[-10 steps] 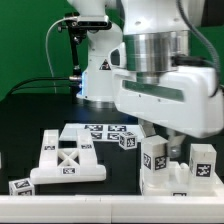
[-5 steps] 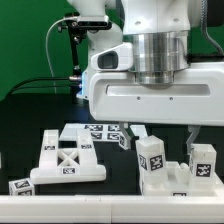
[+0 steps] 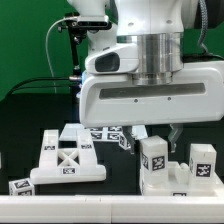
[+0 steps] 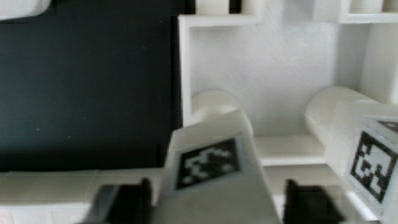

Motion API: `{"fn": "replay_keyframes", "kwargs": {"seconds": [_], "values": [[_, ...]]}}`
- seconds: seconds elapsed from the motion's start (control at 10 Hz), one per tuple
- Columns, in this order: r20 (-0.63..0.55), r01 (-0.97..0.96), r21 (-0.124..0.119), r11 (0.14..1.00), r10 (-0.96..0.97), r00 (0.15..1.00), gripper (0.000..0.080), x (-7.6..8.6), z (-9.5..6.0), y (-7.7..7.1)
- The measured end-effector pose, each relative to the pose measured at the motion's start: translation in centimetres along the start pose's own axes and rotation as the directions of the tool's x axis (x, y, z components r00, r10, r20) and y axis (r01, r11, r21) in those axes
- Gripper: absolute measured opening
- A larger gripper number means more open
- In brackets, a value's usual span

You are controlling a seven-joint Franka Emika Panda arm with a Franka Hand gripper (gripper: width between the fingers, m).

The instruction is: Assemble chair

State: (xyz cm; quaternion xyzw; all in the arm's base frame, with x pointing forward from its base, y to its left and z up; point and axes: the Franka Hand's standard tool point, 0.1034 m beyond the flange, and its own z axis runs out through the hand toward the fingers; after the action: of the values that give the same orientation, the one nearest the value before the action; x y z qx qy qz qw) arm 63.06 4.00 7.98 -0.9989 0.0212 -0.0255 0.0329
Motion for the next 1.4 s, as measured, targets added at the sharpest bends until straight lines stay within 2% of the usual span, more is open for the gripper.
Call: {"fn": "replay_keyframes", "kwargs": {"seconds": [0.1, 0.4, 0.5, 0.6, 0.7, 0.8, 0.9, 1.0, 1.2, 1.3, 1.4], "values": [[0.000, -0.063, 0.000, 0.998, 0.063, 0.998, 0.0284, 0.0, 0.0, 0.0], [0.000, -0.290, 0.001, 0.957, 0.290, 0.957, 0.0284, 0.0, 0.0, -0.1], [-0.005, -0.467, 0.002, 0.884, 0.467, 0.884, 0.0284, 0.1, 0.1, -0.6], [-0.004, -0.646, 0.000, 0.763, 0.646, 0.763, 0.0284, 0.1, 0.1, -1.0], [-0.007, -0.792, 0.013, 0.611, 0.792, 0.611, 0.0284, 0.2, 0.3, -1.2], [-0.005, -0.891, 0.037, 0.452, 0.892, 0.452, 0.0284, 0.4, 0.4, -1.5], [0.004, -0.940, 0.051, 0.337, 0.941, 0.338, 0.0284, 0.6, 0.5, -1.7], [0.005, -0.942, 0.053, 0.333, 0.943, 0.333, 0.0284, 0.6, 0.5, -1.7], [0.001, -0.918, 0.053, 0.393, 0.919, 0.393, 0.0288, 0.6, 0.5, -1.6], [-0.006, -0.867, 0.051, 0.495, 0.869, 0.495, 0.0533, 0.6, 0.5, -1.6], [-0.016, -0.774, 0.050, 0.631, 0.775, 0.631, 0.0533, 0.6, 0.4, -1.5]]}}
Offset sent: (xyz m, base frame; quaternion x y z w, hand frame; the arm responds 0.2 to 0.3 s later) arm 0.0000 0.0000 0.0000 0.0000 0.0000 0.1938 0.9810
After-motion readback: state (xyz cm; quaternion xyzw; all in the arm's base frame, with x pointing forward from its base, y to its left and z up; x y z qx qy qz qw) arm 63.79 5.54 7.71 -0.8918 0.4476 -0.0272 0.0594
